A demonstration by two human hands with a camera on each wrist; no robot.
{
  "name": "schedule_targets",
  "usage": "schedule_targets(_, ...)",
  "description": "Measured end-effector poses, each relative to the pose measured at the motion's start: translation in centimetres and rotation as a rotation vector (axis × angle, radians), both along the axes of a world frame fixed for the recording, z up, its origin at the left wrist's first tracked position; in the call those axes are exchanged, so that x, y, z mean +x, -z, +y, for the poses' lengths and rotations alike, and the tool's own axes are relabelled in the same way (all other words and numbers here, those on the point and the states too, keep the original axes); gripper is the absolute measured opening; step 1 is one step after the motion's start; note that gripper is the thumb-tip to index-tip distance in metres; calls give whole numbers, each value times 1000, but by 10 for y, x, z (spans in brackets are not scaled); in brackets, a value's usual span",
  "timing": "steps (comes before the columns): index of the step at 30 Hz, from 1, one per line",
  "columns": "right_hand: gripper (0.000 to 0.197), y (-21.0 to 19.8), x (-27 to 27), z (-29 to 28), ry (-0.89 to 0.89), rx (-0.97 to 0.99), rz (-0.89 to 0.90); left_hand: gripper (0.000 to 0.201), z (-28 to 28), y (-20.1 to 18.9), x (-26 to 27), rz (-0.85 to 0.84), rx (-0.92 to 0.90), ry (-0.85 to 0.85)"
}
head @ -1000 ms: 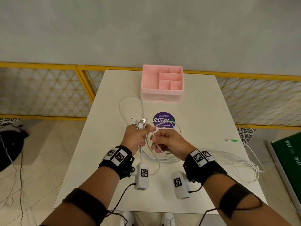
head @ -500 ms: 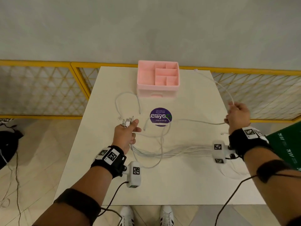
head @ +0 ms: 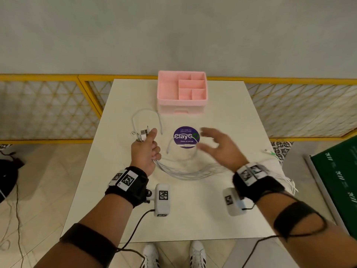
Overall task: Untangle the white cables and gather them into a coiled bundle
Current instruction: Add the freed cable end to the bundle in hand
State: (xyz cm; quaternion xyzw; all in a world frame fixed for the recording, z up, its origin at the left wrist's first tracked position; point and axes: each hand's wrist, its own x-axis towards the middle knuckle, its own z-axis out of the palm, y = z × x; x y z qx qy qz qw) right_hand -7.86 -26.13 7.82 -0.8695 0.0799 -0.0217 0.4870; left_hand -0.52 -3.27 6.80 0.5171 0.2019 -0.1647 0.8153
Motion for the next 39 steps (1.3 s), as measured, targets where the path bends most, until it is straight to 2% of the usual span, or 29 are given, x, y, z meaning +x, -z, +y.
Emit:
schedule_targets(3,68,-10,14,67,-420,-118,186,30,-4,-10,2,-15,-32,-7)
schedule_targets(4,59,-8,17,83,-511,-166,244,30,-4,-13,3,-22,-48,-14)
schedule_targets(6,38,3,22,101,-581,-180,323,30,0,-19,5,-43,-56,-32)
schedule_targets(9,46,31,20,91,-496,-158,459,34,15,-24,12,-70,-42,-66)
schedule_targets(14,57,61,-5,41,-383,-489,543,72,40,-12,12,16,-227,-85)
schedule_targets(16,59,68,-13,21,-328,-544,552,77,42,-4,10,38,-244,-100)
schedule_targets(20,56,75,-25,-24,-213,-631,569,64,41,1,10,52,-289,-98)
schedule_targets(25,33,52,-12,-65,-141,-747,477,50,26,1,6,61,-265,-92)
schedule_targets(27,28,46,-7,-74,-132,-801,556,47,19,3,5,77,-261,-95)
schedule_targets(30,56,52,-10,-62,-270,-829,790,44,13,4,3,96,-253,-92)
schedule_targets(31,66,55,-12,-50,-334,-797,815,44,11,4,1,100,-249,-87)
schedule_targets(33,79,53,-12,-16,-430,-679,711,45,7,5,-2,108,-240,-79)
schedule_targets(35,82,45,-8,24,-468,-525,521,46,2,8,-5,123,-233,-74)
schedule_targets(37,72,36,-1,61,-515,-443,363,46,-1,9,-7,136,-244,-74)
schedule_targets(39,46,34,5,87,-570,-439,297,47,-1,9,-6,139,-257,-83)
